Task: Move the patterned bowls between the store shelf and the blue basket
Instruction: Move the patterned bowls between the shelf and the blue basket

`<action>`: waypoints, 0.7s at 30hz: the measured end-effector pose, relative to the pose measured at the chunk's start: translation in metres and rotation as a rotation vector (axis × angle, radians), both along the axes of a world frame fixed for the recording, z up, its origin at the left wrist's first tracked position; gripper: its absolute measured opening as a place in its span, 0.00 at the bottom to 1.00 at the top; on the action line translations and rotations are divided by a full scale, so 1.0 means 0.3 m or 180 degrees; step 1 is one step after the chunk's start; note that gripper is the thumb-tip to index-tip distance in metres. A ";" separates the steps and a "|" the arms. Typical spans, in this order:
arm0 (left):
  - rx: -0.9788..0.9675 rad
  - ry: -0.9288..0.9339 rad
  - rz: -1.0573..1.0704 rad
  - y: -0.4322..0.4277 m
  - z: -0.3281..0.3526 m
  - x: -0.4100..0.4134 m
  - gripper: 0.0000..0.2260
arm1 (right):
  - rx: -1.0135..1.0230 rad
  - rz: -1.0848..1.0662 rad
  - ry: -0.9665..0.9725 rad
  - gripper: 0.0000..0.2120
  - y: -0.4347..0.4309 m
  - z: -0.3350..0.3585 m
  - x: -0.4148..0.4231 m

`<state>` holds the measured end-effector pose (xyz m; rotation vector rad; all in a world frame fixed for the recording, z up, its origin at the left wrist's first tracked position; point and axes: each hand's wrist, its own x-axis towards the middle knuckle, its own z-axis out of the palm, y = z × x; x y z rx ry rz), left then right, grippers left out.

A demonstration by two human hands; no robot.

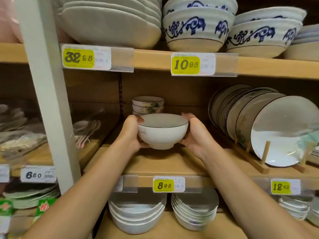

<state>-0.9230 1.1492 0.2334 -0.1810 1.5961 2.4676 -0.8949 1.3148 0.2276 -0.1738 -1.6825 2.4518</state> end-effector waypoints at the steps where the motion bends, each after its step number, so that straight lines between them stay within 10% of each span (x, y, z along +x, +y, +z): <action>1: -0.0038 -0.0004 0.0146 0.015 0.003 -0.006 0.14 | 0.0059 0.0038 0.0019 0.10 -0.012 -0.003 -0.013; 7: -0.0320 -0.0016 0.0779 0.110 0.012 -0.008 0.15 | -0.0400 -0.0277 -0.0382 0.16 -0.041 0.001 -0.093; 15: -0.0255 -0.0158 -0.0754 0.007 0.041 -0.075 0.20 | -0.0605 0.1347 -0.0865 0.16 0.128 0.059 -0.175; 21: -0.0048 -0.0245 -0.0294 0.048 -0.003 -0.079 0.20 | -0.0520 0.1638 -0.0689 0.23 0.126 0.070 -0.208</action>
